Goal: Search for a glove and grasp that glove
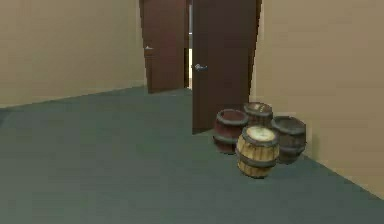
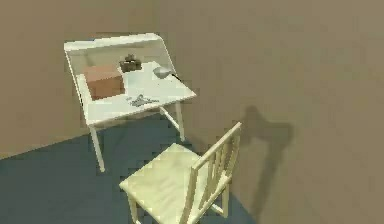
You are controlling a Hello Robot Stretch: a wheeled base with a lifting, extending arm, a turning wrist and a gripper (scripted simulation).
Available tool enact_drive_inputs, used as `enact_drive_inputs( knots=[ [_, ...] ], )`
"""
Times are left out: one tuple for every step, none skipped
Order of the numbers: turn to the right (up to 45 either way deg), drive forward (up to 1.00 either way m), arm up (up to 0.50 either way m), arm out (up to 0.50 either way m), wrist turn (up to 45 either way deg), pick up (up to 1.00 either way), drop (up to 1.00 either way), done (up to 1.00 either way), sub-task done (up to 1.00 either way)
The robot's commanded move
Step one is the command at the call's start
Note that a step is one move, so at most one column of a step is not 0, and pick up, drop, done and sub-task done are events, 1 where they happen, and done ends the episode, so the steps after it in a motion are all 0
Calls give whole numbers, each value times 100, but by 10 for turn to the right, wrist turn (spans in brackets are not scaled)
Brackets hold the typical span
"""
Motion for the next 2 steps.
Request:
enact_drive_inputs(
  knots=[
    [-450,0,0,0,0,0,0,0,0],
    [-450,0,0,0,0,0,0,0,0]
  ],
)
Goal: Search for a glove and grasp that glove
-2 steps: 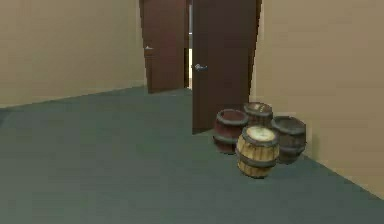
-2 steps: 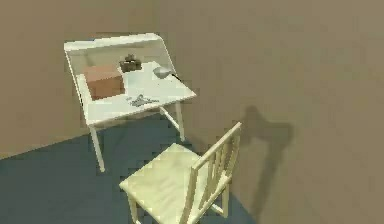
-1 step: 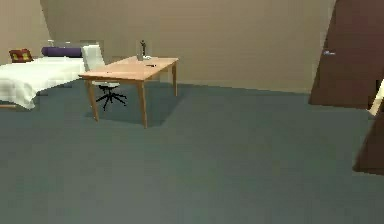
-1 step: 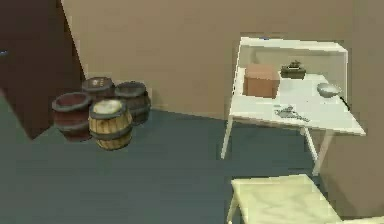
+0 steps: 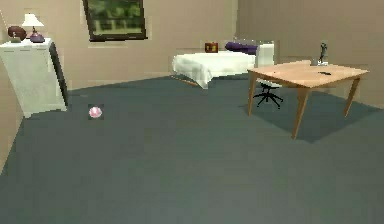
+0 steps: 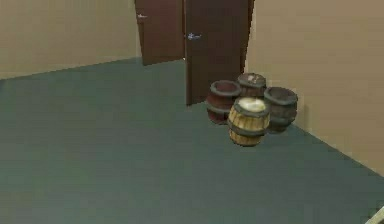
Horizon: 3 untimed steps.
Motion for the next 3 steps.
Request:
enact_drive_inputs(
  knots=[
    [-30,0,0,0,0,0,0,0,0],
    [0,5,0,0,0,0,0,0,0],
    [450,0,0,0,0,0,0,0,0]
  ],
)
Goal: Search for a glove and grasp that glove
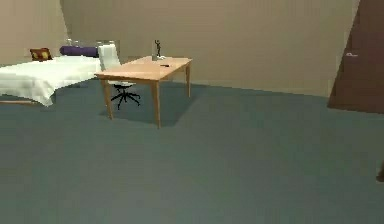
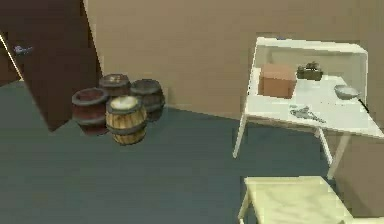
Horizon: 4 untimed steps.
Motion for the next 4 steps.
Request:
enact_drive_inputs(
  knots=[
    [390,0,0,0,0,0,0,0,0],
    [0,40,0,0,0,0,0,0,0],
    [450,0,0,0,0,0,0,0,0],
    [120,0,0,0,0,0,0,0,0]
  ],
)
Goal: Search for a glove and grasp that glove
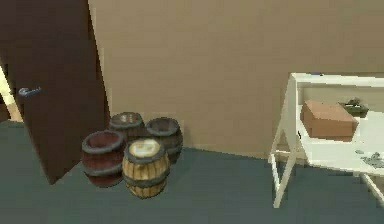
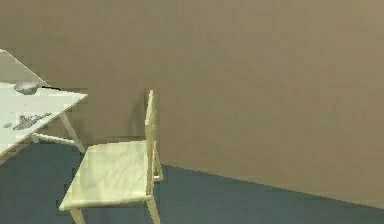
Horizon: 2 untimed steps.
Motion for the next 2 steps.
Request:
enact_drive_inputs(
  knots=[
    [0,25,0,0,0,0,0,0,0],
    [-300,0,0,0,0,0,0,0,0]
  ],
)
